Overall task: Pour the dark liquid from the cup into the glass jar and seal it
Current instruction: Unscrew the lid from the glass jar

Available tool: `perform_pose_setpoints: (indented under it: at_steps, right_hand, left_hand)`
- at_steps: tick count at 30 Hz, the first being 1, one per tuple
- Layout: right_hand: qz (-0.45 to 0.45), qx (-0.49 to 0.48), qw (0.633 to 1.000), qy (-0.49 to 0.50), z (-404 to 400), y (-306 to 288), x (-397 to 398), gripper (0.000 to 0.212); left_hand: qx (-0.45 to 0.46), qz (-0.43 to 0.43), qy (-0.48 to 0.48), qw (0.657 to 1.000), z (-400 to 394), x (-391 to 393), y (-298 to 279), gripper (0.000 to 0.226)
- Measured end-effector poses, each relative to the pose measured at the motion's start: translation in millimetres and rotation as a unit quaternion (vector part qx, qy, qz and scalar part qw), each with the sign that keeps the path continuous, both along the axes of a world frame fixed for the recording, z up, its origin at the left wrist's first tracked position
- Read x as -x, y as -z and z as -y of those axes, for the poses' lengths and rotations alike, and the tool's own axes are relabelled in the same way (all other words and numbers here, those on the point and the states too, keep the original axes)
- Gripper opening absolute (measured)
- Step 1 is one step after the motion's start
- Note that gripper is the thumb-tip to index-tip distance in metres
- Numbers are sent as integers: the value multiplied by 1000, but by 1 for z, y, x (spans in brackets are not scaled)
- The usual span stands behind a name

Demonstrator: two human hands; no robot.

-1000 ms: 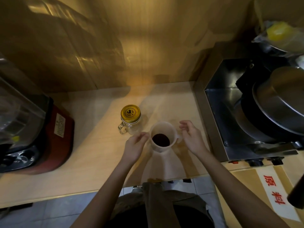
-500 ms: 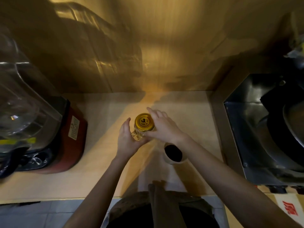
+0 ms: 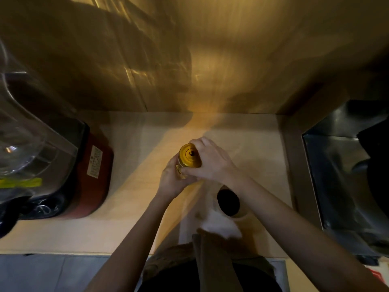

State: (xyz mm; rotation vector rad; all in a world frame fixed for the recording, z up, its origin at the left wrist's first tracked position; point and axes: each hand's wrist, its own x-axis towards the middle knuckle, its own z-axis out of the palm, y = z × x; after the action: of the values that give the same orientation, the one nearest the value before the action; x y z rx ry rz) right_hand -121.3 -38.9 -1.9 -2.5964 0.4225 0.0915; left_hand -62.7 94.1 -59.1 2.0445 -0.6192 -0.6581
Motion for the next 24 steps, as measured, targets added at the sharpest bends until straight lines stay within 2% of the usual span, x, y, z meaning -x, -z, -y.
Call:
perform_pose_setpoints:
  at_steps: [3,5,6,8,10,13,20,24]
  right_hand:
    - [62,-158,983,72,21,0,5,78]
    - [86,-284,944,145,37,11,9,80]
    - [87,-318,928,173,45,18,11,85]
    - [73,-305,927,207,55,37,12,91]
    - [45,-250,943,214,61,55,14,86]
    - [24,-198,961,191,65,73,17,80]
    - [-26,-168,972,165,72,95,24,100]
    - [-45,-95,988,113,75,100,25,95]
  left_hand:
    - [0,-16,-11,1000,0,1,1,86]
    - [6,-29,-26,999,0,2,2,87]
    - [7,-33,-30,999,0,2,2,87]
    - [5,-37,-33,999,0,2,3,88]
    - [3,-43,-34,999,0,2,4,90]
    - [8,-59,-40,997,0,3,4,94]
    - [6,-60,-43,997,-1,1,7,88]
    - [4,-63,-41,997,0,1,6,87]
